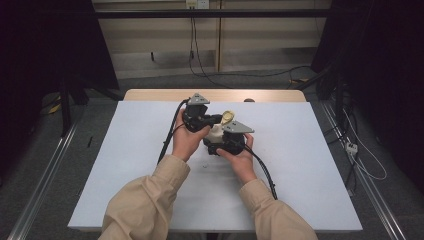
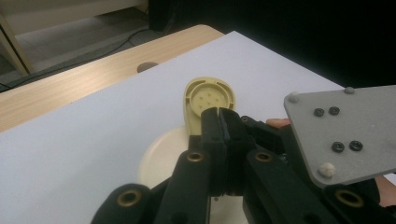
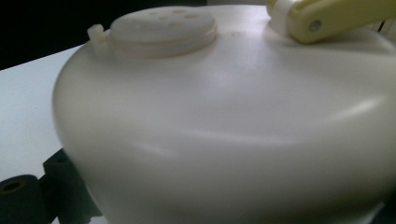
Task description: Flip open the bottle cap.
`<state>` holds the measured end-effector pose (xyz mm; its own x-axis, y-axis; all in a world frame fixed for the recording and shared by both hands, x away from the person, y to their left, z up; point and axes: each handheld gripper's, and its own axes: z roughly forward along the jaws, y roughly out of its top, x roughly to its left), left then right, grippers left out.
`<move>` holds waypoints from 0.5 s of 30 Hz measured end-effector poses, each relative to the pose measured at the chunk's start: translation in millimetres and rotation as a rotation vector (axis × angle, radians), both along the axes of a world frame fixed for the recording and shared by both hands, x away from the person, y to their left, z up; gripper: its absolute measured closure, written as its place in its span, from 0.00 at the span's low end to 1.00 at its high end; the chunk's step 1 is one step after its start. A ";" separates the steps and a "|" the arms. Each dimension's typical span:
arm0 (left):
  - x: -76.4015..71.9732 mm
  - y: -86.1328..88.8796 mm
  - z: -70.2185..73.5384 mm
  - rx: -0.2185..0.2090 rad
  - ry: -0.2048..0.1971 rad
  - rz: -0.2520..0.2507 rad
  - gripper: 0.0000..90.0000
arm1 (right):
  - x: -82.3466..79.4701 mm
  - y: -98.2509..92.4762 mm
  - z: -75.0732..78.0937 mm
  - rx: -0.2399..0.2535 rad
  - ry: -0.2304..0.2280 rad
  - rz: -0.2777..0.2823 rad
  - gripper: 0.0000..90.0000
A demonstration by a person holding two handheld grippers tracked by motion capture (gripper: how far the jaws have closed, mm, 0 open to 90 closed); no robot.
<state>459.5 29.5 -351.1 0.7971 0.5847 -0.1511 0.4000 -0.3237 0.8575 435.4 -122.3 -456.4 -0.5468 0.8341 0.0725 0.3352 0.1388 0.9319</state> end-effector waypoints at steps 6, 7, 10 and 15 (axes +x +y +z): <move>-0.2 3.7 0.6 0.008 -0.007 0.011 0.94 | -1.0 -0.3 1.3 0.004 0.007 -0.009 0.05; -0.2 4.1 0.3 -0.001 -0.004 0.012 0.91 | -1.2 -0.3 1.4 0.004 0.009 -0.010 0.05; -0.8 5.8 0.7 -0.005 -0.003 0.018 0.82 | -1.0 -0.7 1.2 0.010 0.019 -0.008 0.05; -2.3 10.4 -0.3 0.017 -0.012 0.035 0.70 | -2.1 -1.8 1.0 0.024 0.049 -0.018 0.04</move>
<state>457.2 39.9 -351.3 0.7776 0.6149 -0.1313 0.4009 -0.3240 0.8569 433.3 -124.1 -455.4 -0.5272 0.8414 0.1189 0.3828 0.1102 0.9173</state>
